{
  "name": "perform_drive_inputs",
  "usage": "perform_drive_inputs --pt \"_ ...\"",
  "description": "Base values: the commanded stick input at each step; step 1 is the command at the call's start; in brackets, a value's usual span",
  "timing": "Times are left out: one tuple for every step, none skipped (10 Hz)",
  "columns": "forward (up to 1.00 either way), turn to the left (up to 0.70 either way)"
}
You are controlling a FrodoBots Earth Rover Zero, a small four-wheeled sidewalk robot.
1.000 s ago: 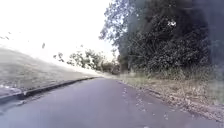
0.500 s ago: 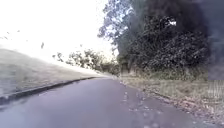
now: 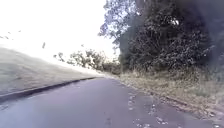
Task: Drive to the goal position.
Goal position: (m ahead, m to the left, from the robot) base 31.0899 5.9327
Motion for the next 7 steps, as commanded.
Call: perform_drive_inputs --pt "1.0 0.1" --pt "1.0 0.13" --pt "1.0 0.02" --pt "1.0 0.0" --pt "1.0 0.0" --pt "1.0 0.0" --pt "1.0 0.0"
